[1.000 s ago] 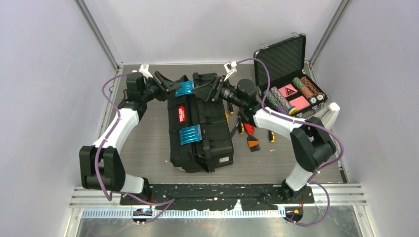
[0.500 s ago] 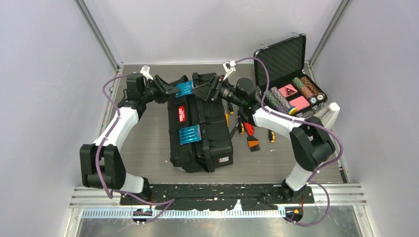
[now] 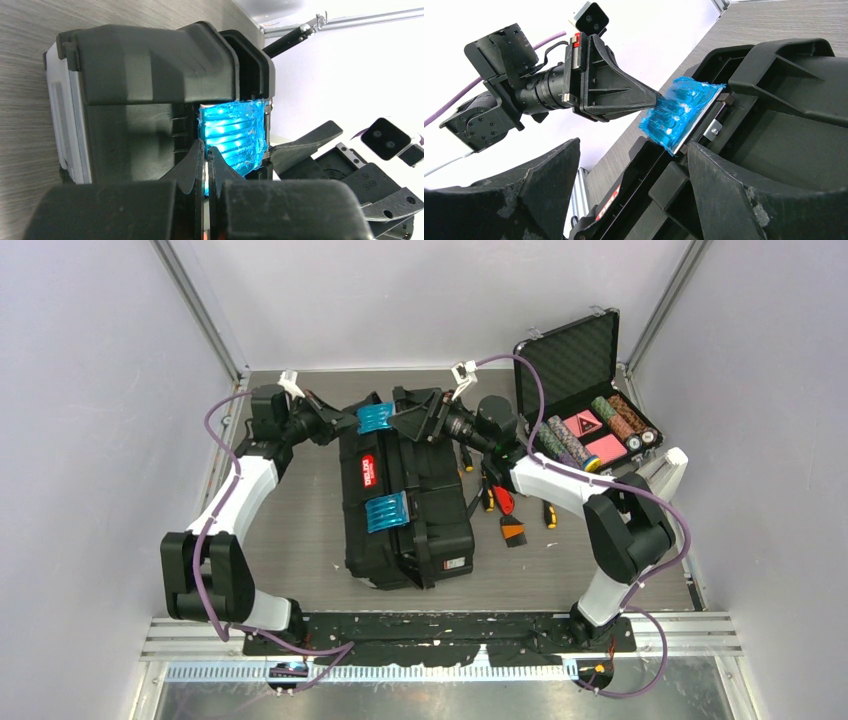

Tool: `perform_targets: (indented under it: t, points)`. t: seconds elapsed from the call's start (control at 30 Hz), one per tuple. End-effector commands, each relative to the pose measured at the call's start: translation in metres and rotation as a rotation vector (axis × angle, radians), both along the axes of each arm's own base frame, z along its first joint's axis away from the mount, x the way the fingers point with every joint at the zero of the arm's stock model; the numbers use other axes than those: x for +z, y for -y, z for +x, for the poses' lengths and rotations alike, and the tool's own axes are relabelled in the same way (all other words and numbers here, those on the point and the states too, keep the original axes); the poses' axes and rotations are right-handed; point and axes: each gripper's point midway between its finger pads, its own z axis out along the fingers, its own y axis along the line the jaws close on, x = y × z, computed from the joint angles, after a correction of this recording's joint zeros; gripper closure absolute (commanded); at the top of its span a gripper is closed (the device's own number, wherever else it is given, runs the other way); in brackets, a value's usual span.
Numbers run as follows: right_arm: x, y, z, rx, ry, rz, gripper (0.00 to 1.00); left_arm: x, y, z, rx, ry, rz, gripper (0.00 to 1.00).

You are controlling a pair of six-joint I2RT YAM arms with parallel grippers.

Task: Pack the tool kit

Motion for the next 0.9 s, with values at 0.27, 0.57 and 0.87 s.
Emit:
perform_targets:
  t: [0.27,0.57,0.87]
  points:
    - [-0.030,-0.018,-0.018,0.094,-0.101,-0.048,0.17,0.051,0.031,-0.010,-0.142,0.146,-0.056,0.95]
    - [-0.028,-0.024,-0.021,0.121,-0.097,-0.042,0.17,0.070,0.056,-0.022,-0.244,0.166,-0.176,0.98]
    - [-0.029,-0.025,-0.021,0.122,-0.104,-0.041,0.17,0.100,0.060,-0.029,-0.272,0.248,-0.224,0.89]
